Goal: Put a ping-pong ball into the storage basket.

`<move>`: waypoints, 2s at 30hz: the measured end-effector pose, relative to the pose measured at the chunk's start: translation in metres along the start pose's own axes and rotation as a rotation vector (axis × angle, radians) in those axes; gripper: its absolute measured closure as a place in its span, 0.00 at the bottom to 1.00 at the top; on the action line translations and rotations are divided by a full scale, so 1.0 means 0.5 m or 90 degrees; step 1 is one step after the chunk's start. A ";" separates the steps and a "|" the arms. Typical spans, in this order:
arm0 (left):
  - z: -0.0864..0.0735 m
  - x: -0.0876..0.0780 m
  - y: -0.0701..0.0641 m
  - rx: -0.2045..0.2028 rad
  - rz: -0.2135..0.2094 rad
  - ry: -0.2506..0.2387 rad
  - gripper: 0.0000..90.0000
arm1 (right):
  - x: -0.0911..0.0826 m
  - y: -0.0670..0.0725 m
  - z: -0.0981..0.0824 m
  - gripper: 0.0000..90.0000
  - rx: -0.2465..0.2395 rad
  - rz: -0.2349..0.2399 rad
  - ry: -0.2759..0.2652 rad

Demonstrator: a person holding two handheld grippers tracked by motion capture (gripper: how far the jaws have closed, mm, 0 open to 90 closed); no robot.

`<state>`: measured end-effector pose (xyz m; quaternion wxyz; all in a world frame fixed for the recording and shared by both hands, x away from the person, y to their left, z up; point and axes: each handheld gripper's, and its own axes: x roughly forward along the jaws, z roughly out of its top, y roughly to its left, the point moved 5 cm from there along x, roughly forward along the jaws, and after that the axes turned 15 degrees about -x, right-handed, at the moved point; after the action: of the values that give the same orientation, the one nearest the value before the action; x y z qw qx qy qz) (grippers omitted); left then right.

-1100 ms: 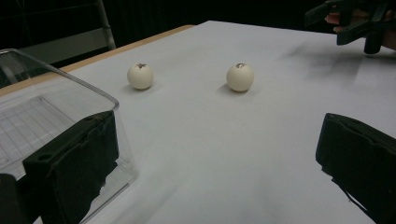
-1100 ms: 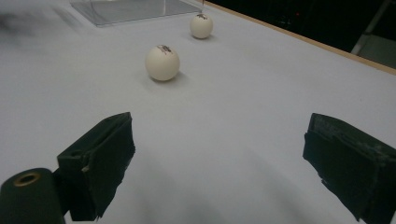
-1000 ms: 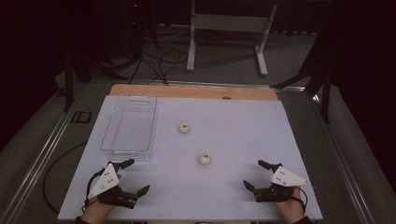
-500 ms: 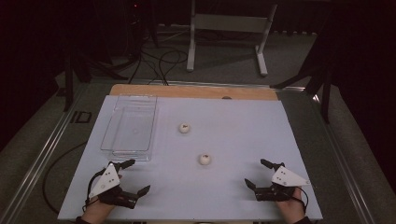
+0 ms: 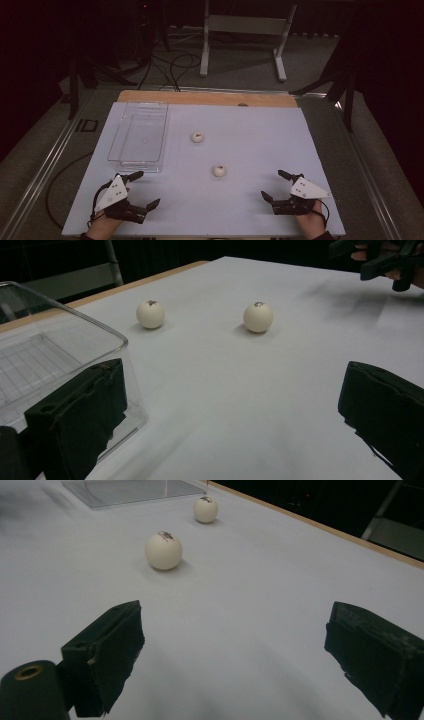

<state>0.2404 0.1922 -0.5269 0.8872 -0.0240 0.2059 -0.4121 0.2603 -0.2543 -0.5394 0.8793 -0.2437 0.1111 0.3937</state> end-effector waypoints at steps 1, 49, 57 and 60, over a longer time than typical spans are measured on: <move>0.000 0.000 -0.001 -0.001 -0.002 0.000 0.01 | 0.000 0.000 0.000 0.10 -0.001 -0.002 0.000; 0.151 -0.014 -0.027 0.019 -0.047 0.020 0.00 | 0.001 -0.002 0.008 0.10 -0.001 -0.001 -0.012; 0.179 0.013 -0.042 0.029 -0.067 0.037 0.00 | 0.002 0.000 0.010 0.10 0.001 0.000 -0.017; 0.191 0.022 -0.047 0.037 -0.072 0.041 0.00 | 0.002 0.000 0.011 0.10 0.000 0.002 -0.016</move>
<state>0.2667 0.1562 -0.4385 0.8560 0.0032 0.2205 -0.4676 0.2608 -0.2508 -0.5353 0.8802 -0.2382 0.1002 0.3982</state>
